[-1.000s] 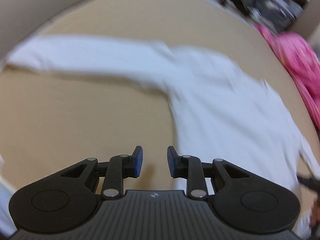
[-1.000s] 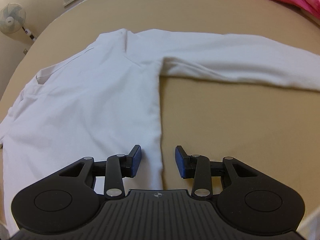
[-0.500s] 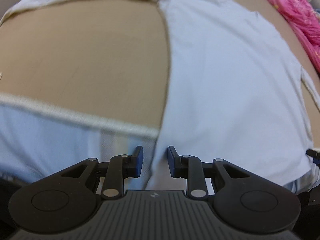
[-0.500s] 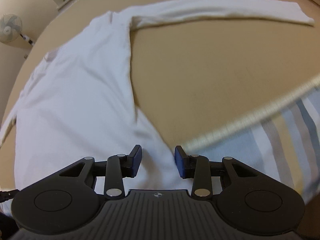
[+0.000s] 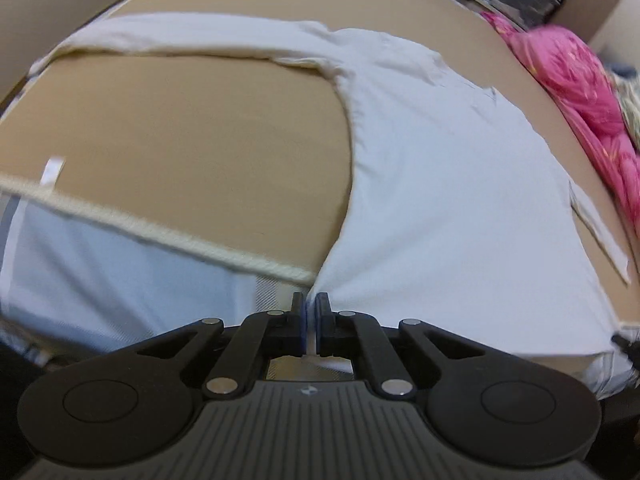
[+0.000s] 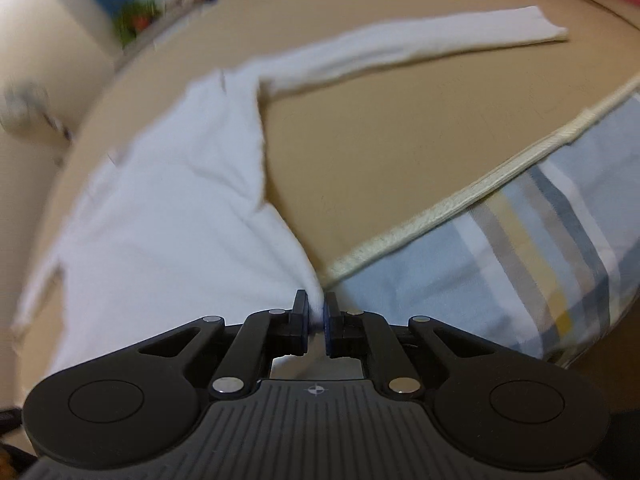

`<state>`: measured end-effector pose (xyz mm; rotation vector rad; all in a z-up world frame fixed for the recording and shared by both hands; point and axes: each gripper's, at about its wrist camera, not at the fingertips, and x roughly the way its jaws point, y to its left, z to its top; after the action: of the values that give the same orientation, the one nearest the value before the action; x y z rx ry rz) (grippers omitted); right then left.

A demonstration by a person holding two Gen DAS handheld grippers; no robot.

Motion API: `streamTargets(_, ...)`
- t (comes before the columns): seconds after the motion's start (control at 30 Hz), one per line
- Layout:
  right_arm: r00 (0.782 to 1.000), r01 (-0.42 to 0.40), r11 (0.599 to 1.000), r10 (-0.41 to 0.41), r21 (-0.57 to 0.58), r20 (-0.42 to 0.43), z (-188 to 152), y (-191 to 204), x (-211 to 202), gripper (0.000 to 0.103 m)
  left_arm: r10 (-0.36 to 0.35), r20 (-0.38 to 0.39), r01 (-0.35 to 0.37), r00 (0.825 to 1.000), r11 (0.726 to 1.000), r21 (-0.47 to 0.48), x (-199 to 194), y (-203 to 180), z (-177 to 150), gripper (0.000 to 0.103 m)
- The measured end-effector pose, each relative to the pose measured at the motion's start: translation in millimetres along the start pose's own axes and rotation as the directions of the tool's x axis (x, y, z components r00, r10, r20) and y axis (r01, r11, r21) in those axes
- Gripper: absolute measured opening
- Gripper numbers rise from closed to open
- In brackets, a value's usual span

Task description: Fold small clothes

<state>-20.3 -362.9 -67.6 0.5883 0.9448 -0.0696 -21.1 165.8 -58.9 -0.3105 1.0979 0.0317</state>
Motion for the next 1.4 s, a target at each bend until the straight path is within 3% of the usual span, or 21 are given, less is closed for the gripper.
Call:
streamTargets(0.1, 0.995, 0.083, 0.996, -0.085, -0.046, -0.057, -11, 3, 13, 0.007, 0.048, -0.075, -0.045, 0.996, 0.998, 0.048, 17, -6, -6, 0.005)
streamTargets(0.17, 0.982, 0.177, 0.982, -0.181, -0.060, -0.060, -10, 5, 22, 0.011, 0.132, -0.056, -0.127, 0.990, 0.988, 0.085, 20, -13, -9, 0.006)
streamTargets(0.2, 0.977, 0.212, 0.975, -0.214, -0.066, -0.018, -9, 7, 20, 0.012, 0.128, -0.030, -0.125, 0.991, 0.988, 0.093, 18, -16, -8, 0.006)
streamTargets(0.27, 0.979, 0.199, 0.977, -0.194, -0.073, 0.067, -5, 13, 11, 0.015, 0.080, 0.004, -0.080, 0.997, 0.990, 0.113, 13, -25, -6, 0.008)
streamTargets(0.33, 0.989, 0.117, 0.987, -0.106, -0.106, 0.105, -3, 23, 8, 0.021, 0.063, 0.021, -0.066, 0.998, 0.985, 0.158, 16, -36, -6, 0.009)
streamTargets(0.4, 0.997, 0.071, 0.984, -0.065, -0.162, 0.046, -5, 32, 23, 0.026, 0.063, -0.007, -0.061, 0.998, 0.983, 0.173, 24, -44, -8, 0.010)
streamTargets(0.47, 0.988, 0.116, 0.975, -0.133, -0.191, -0.077, -10, 31, 49, 0.030, 0.074, -0.087, -0.060, 0.993, 0.987, 0.151, 41, -44, -7, 0.014)
streamTargets(0.5, 0.973, 0.163, 0.969, -0.189, -0.187, -0.130, -14, 27, 61, 0.029, 0.098, -0.137, -0.079, 0.986, 0.987, 0.140, 52, -44, -8, 0.014)
streamTargets(0.53, 0.972, 0.170, 0.972, -0.192, -0.160, -0.136, -15, 23, 63, 0.028, 0.110, -0.160, -0.090, 0.981, 0.988, 0.128, 58, -42, -9, 0.014)
streamTargets(0.57, 0.977, 0.157, 0.978, -0.174, -0.139, -0.123, -11, 23, 59, 0.029, 0.115, -0.152, -0.097, 0.982, 0.988, 0.119, 58, -42, -9, 0.014)
streamTargets(0.67, 0.995, 0.087, 0.989, -0.092, -0.123, -0.038, -1, 25, 41, 0.033, 0.142, -0.024, -0.136, 0.990, 0.975, 0.173, 42, -57, -7, 0.014)
streamTargets(0.73, 0.995, 0.094, 0.987, -0.097, -0.131, -0.015, 2, 25, 40, 0.039, 0.130, 0.040, -0.135, 0.991, 0.970, 0.203, 35, -67, -4, 0.015)
streamTargets(0.87, 0.996, 0.084, 0.989, -0.080, -0.118, 0.036, 12, 29, 36, 0.039, 0.111, 0.146, -0.146, 0.983, 0.956, 0.256, 33, -93, 4, 0.018)
streamTargets(1.07, 0.969, 0.042, 0.984, 0.001, -0.173, 0.245, 58, 48, 12, 0.039, 0.100, 0.362, -0.246, 0.927, 0.891, 0.382, 15, -138, 18, 0.043)
streamTargets(1.17, 0.940, 0.038, 0.982, 0.027, -0.183, 0.341, 100, 43, 1, 0.040, 0.056, 0.471, -0.283, 0.880, 0.858, 0.428, -5, -149, 43, 0.052)
streamTargets(1.3, 0.891, 0.121, 0.981, -0.040, -0.151, 0.453, 155, 18, 5, 0.048, 0.028, 0.598, -0.365, 0.801, 0.815, 0.450, -21, -155, 77, 0.064)
streamTargets(1.4, 0.871, 0.187, 0.981, -0.141, -0.052, 0.470, 173, -17, 30, 0.048, 0.024, 0.631, -0.371, 0.776, 0.826, 0.424, -8, -149, 85, 0.064)
